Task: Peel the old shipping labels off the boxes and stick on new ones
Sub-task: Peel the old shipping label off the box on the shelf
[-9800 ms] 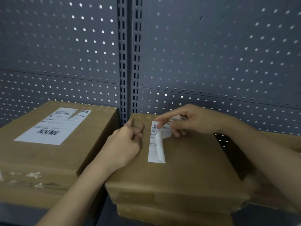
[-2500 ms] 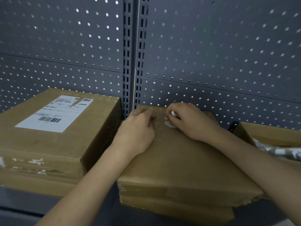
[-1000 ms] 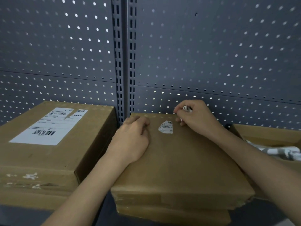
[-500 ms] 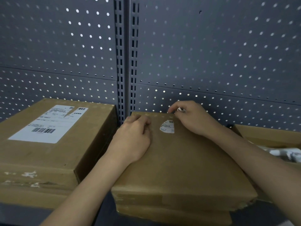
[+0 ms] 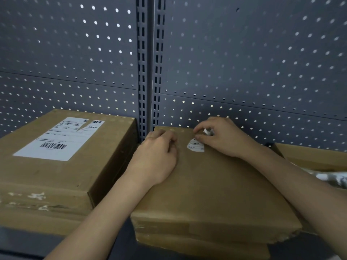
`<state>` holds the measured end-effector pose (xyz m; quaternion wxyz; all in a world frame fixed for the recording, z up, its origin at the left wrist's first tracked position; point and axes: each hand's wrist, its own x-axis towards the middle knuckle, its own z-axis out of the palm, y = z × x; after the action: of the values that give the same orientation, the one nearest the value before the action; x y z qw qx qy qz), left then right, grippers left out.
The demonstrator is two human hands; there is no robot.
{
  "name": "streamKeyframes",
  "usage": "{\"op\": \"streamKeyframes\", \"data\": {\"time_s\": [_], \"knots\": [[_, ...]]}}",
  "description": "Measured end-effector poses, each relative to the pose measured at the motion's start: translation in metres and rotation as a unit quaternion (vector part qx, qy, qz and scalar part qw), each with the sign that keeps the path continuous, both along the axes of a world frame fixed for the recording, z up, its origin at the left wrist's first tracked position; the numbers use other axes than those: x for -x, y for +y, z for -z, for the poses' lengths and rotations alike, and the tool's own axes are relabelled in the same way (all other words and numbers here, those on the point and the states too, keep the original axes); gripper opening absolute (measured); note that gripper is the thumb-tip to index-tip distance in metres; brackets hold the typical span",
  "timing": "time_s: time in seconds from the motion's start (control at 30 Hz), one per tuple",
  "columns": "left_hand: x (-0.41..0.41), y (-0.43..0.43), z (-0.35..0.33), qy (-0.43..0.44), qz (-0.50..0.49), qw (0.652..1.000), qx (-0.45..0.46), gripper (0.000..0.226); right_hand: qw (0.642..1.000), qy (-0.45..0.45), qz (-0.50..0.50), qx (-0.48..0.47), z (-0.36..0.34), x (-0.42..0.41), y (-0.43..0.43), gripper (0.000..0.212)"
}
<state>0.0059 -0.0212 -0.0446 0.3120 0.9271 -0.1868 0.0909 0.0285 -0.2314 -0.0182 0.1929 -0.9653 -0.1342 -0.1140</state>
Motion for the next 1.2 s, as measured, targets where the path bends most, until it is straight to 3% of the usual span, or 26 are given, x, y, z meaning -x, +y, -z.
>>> {"op": "streamKeyframes", "data": {"time_s": [0.37, 0.6, 0.7, 0.83, 1.2], "knots": [[0.000, 0.000, 0.000, 0.004, -0.001, 1.000, 0.003, 0.030, 0.995, -0.004, -0.009, 0.097, 0.003, -0.001, 0.007, 0.008], [0.000, 0.000, 0.001, 0.003, -0.004, 1.000, 0.006, 0.029, 0.998, -0.016, -0.008, 0.053, 0.004, 0.000, 0.002, 0.008], [0.000, 0.000, 0.000, 0.008, -0.004, 1.000, 0.003, 0.029, 0.998, -0.001, -0.007, 0.064, 0.004, -0.001, -0.001, 0.017], [0.001, 0.000, -0.001, 0.009, -0.005, 1.000, 0.001, 0.029, 0.999, -0.014, -0.012, 0.051, 0.004, 0.001, 0.000, 0.005], [0.003, -0.002, -0.003, 0.011, -0.004, 1.000, 0.005, 0.034, 0.996, -0.002, -0.011, 0.085, 0.004, 0.010, 0.002, 0.012]]}}
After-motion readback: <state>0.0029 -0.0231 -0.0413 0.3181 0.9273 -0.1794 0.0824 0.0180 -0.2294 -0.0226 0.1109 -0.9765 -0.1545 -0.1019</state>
